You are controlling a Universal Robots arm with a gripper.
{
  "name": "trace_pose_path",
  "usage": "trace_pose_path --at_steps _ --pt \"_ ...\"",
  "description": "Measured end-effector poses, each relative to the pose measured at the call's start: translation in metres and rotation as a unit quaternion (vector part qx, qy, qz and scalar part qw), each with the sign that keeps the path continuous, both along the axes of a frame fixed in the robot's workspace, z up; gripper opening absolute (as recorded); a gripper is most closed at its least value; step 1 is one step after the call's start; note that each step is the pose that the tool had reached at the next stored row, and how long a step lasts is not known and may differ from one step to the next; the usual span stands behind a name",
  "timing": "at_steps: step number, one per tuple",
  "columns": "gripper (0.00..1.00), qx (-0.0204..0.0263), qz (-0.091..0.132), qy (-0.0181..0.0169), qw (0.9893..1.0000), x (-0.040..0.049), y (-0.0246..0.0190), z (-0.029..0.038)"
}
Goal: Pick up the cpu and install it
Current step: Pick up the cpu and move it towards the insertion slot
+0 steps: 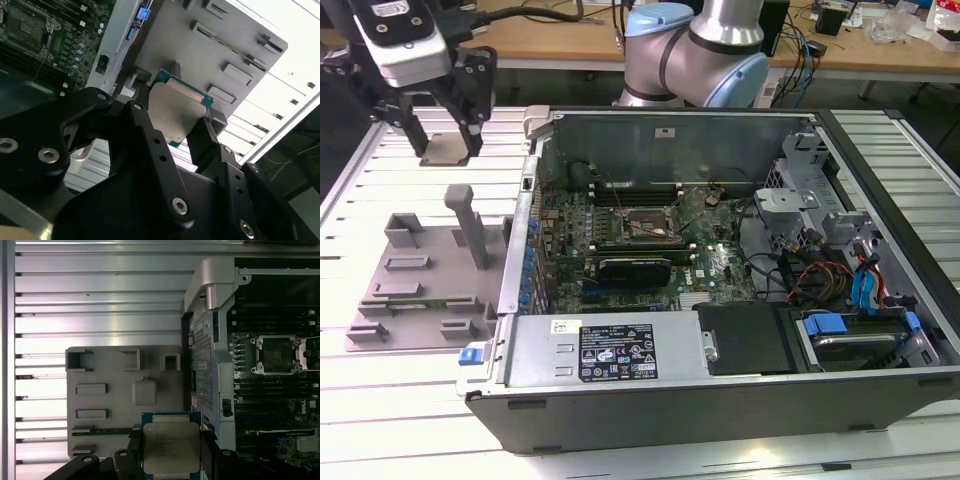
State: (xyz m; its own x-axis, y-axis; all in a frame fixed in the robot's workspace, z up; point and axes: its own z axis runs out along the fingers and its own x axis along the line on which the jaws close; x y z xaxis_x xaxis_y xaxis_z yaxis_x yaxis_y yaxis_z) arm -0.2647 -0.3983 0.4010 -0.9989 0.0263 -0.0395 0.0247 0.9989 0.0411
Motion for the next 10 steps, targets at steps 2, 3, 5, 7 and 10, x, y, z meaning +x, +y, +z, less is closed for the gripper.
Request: trace_pose_path --at_steps 2,3,5,7,10 --pt "0.55 0.0 0.0 0.0 1.0 0.0061 0.0 0.0" --pt "0.55 0.0 0.0 0.0 1.0 0.0108 0.0 0.0" --pt "0.55 0.0 0.0 -0.0001 1.0 0.0205 0.0 -0.0001" --pt "0.55 -0.0001 0.0 0.0 1.0 0.0301 0.0 0.0" --pt "0.55 0.0 0.0 0.0 1.0 0.0418 0.0 0.0"
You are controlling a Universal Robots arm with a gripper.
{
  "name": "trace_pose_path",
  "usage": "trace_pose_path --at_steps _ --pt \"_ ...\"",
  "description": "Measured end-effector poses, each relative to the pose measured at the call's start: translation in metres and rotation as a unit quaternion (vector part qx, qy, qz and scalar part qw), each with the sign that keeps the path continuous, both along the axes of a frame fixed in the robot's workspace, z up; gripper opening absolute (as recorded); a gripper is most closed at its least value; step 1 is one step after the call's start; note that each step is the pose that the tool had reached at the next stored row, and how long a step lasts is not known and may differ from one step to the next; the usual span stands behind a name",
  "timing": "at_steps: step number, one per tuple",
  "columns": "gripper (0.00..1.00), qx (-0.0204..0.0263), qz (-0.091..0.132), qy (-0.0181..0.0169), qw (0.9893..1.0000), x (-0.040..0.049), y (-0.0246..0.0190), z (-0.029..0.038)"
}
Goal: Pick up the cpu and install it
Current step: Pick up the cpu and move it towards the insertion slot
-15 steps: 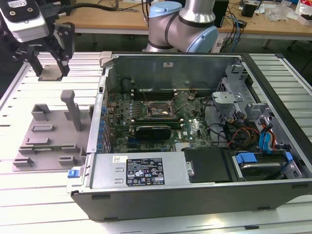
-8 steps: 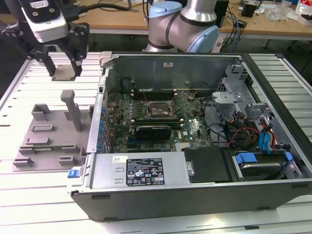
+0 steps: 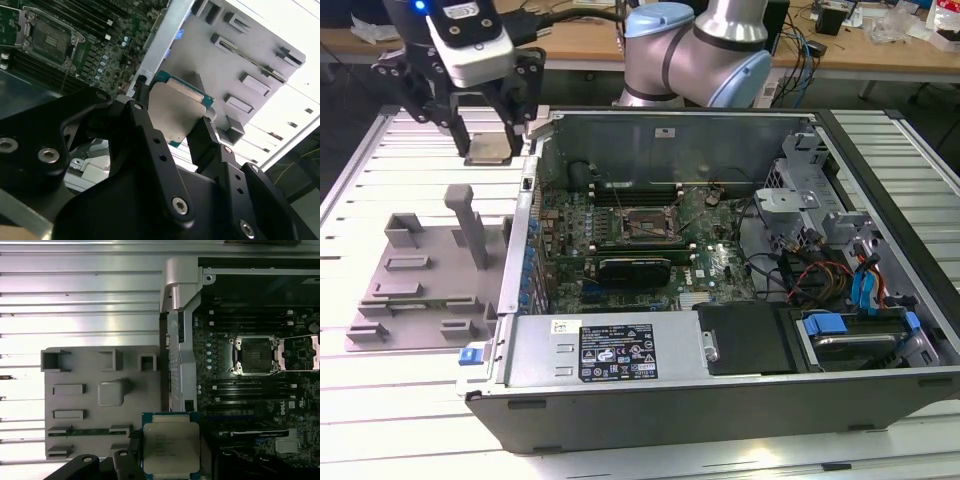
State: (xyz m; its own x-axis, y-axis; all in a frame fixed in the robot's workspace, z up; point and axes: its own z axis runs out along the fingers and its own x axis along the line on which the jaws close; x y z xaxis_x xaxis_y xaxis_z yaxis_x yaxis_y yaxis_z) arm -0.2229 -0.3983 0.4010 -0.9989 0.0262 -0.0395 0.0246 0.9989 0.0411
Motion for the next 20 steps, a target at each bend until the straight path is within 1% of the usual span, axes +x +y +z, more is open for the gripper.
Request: trace_pose_path --at_steps 3,6,8,10,12,13,18,19,20 --pt "0.55 0.0 0.0 0.0 1.0 0.0076 0.0 0.0" --pt "0.55 0.0 0.0 0.0 1.0 0.0234 0.0 0.0" --pt "0.55 0.0 0.0 0.0 1.0 0.0291 0.0 0.0" --pt "0.55 0.0 0.0 0.0 1.0 0.039 0.0 0.0" --pt "0.55 0.0 0.0 0.0 1.0 0.0451 0.0 0.0" --pt "0.55 0.0 0.0 0.0 1.0 0.0515 0.0 0.0" --pt "0.55 0.0001 0.0 0.0 1.0 0.0677 0.0 0.0" --pt "0.55 0.0001 0.0 0.0 1.0 0.077 0.0 0.0" --pt "0.55 0.0002 0.0 0.0 1.0 0.082 0.0 0.0"
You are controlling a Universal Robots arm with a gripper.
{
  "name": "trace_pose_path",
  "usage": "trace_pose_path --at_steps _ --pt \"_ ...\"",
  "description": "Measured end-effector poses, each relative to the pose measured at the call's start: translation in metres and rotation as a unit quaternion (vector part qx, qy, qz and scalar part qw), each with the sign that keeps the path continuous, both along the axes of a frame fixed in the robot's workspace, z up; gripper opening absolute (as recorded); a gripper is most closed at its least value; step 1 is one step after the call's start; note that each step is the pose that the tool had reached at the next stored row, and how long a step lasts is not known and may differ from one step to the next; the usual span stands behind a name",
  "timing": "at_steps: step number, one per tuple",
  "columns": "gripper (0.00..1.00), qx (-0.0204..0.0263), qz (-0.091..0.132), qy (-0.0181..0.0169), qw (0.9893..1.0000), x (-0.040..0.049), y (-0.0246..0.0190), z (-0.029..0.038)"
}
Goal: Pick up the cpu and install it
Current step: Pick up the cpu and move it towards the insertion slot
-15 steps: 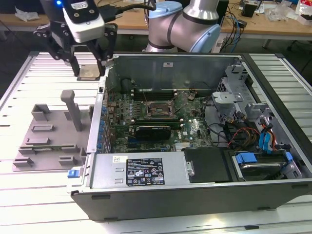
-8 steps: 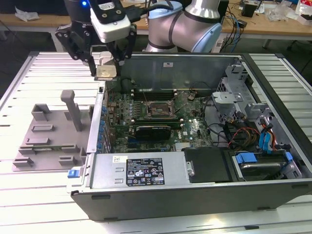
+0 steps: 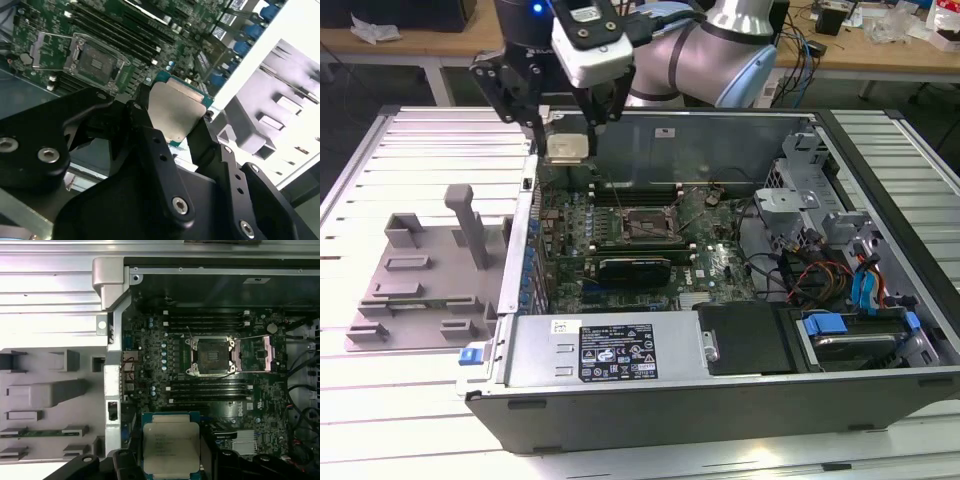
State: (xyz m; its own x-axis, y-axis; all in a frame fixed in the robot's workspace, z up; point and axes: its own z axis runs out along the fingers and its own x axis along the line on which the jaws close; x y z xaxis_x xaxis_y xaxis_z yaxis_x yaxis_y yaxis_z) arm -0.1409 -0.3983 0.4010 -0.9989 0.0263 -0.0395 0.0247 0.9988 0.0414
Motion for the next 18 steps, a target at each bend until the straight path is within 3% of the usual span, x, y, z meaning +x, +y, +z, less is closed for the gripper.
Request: trace_pose_path --at_steps 4,8,11,14,18 --pt "0.55 0.0002 0.0 0.0 1.0 0.0202 0.0 0.0" --pt "0.55 0.0004 0.0 0.0002 1.0 0.0528 0.0 -0.0009" --pt "0.55 0.0004 0.0 0.0002 1.0 0.0543 0.0 -0.0027" --pt "0.55 0.0008 0.0 0.0012 1.0 0.0675 0.0 -0.0151" --pt "0.55 0.0008 0.0 0.0017 1.0 0.0756 0.0002 -0.0209"
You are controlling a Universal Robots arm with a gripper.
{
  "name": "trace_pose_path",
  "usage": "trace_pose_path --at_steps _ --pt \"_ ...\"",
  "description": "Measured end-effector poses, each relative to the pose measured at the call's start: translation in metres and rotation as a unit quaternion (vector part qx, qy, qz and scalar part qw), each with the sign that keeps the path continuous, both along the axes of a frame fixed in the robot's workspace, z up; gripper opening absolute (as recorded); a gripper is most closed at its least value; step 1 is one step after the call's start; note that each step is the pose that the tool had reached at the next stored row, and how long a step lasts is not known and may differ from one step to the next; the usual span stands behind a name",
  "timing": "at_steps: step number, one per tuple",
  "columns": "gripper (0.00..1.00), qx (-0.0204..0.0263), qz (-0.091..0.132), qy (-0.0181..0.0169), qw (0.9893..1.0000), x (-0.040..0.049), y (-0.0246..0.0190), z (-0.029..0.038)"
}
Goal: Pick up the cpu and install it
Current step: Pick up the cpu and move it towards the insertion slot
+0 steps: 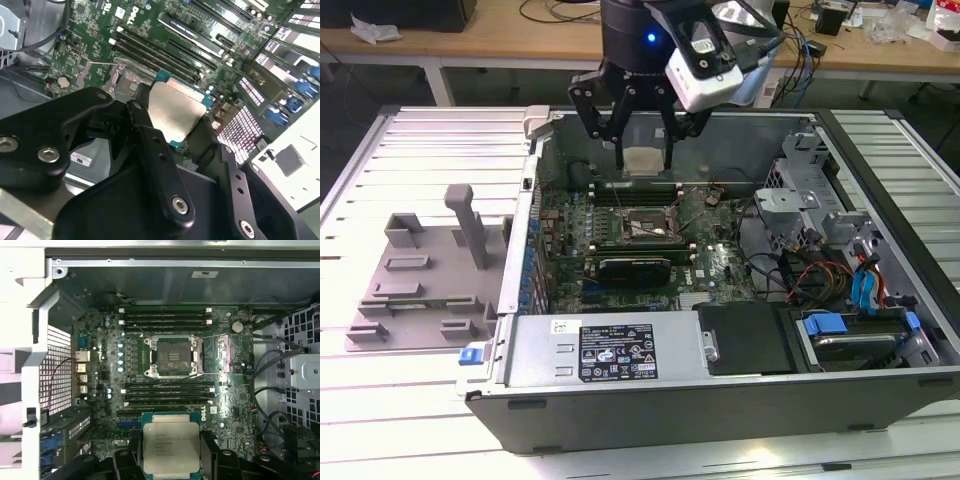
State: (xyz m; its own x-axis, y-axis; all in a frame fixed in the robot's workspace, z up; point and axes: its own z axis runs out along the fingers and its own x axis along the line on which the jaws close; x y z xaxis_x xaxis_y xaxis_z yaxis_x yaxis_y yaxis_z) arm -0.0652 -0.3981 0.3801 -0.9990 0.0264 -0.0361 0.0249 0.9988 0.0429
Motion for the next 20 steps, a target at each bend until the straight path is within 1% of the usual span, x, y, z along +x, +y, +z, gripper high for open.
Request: trace_pose_path --at_steps 2,5,6,7,9,10,13,17,20 --pt "0.55 -0.0001 0.0 0.0001 1.0 0.0018 0.0019 -0.0044" --pt "0.55 0.0 0.0 0.0 1.0 0.0024 0.0051 -0.0082" --pt "0.55 0.0 0.0 0.0001 1.0 0.003 0.0069 -0.0114" --pt "0.55 0.0 0.0 0.0001 1.0 0.0034 0.0077 -0.0133" --pt "0.55 0.0 0.0 0.0002 1.0 0.0048 0.0104 -0.0205" --pt "0.55 0.0 0.0 0.0002 1.0 0.0052 0.0114 -0.0228" --pt "0.55 0.0 0.0 0.0002 1.0 0.0064 0.0135 -0.0289" --pt "0.55 0.0 0.0 0.0003 1.0 0.0077 0.015 -0.0338" --pt "0.55 0.0 0.0 0.0005 1.0 0.0101 0.0168 -0.0417"
